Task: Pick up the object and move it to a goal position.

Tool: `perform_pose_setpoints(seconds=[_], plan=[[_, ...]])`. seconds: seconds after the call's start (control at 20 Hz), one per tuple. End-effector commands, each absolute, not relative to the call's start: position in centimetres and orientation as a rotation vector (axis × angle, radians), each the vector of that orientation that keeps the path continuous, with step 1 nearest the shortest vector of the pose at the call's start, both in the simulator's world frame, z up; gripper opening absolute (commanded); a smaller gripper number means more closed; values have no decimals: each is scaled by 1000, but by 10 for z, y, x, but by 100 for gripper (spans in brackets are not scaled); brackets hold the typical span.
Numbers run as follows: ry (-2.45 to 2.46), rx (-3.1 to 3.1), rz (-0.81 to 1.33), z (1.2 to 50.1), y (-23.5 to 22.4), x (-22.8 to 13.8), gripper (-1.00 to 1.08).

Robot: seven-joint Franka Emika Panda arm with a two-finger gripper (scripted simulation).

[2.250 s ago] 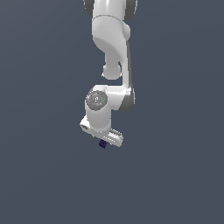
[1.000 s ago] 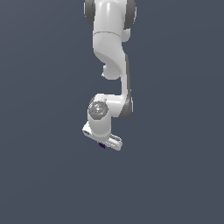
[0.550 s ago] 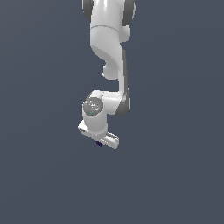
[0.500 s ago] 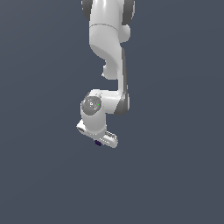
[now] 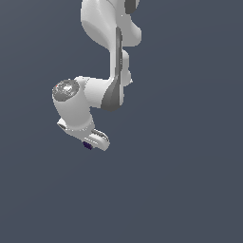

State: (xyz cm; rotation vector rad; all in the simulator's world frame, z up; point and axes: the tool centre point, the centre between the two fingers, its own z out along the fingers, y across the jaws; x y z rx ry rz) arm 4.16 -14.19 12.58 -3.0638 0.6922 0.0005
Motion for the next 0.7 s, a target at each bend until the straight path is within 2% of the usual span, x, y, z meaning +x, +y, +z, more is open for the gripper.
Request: perform_pose_setpoints(seconds=[0.0,0.35,0.65], plan=[[692,-3064,0,149,-163,39,-100],[692,-3064,0,208,-216,35,-100],[692,-3064,0,236,-242,34,-100]])
